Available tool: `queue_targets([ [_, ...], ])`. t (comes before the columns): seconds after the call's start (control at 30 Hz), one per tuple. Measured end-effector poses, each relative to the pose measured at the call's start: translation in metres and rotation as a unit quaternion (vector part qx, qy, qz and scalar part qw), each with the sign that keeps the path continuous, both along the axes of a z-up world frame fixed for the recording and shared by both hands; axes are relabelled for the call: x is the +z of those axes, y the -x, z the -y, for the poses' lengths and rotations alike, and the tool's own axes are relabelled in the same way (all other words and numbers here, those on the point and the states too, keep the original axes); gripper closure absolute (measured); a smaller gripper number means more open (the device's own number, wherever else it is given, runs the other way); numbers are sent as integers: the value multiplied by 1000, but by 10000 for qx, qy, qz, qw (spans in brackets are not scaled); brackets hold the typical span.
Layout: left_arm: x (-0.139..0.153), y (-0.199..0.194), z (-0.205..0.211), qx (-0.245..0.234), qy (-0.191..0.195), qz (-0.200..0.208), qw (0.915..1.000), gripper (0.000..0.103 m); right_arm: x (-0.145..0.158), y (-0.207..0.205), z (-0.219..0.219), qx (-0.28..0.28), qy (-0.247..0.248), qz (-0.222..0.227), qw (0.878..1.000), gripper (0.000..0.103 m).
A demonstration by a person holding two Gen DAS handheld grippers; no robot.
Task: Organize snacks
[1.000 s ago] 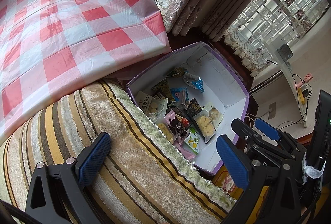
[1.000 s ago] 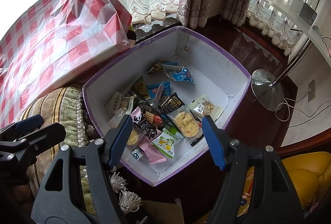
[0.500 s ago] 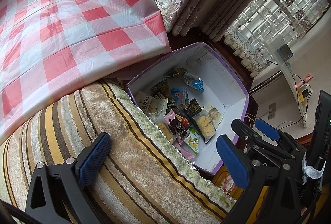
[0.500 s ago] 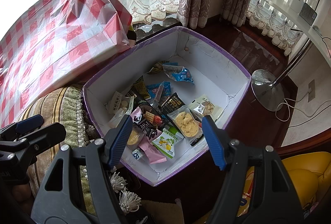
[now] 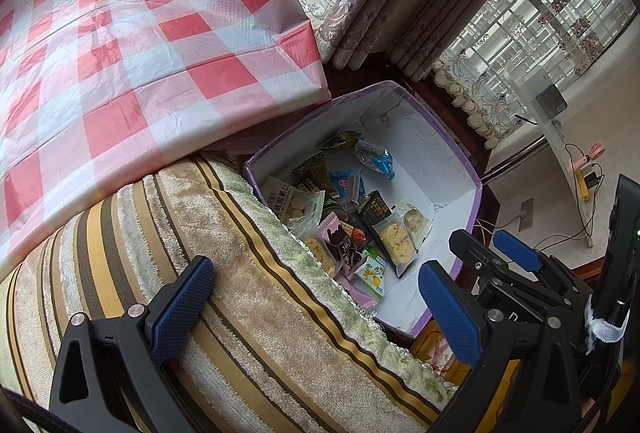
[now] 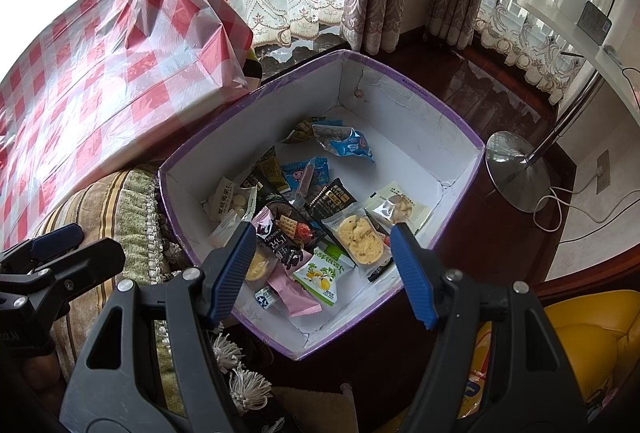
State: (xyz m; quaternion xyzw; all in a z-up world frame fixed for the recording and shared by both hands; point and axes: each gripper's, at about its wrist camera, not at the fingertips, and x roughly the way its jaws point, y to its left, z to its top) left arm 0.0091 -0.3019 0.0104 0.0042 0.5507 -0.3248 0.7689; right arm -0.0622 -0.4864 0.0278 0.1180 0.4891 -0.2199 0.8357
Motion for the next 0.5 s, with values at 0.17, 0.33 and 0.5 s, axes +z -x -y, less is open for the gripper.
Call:
queue_targets([
  [0.17, 0, 0, 0, 2, 5, -2, 10000, 0, -1, 1, 1, -28, -15, -6, 10000, 31],
  [0.33, 0, 0, 0, -3, 2, 4, 10000, 0, -2, 1, 1, -35, -23, -10, 10000, 31],
  [0.5, 3, 1, 0, -18, 36, 81, 10000, 0, -1, -1, -5, 49, 2, 3, 10000, 31],
])
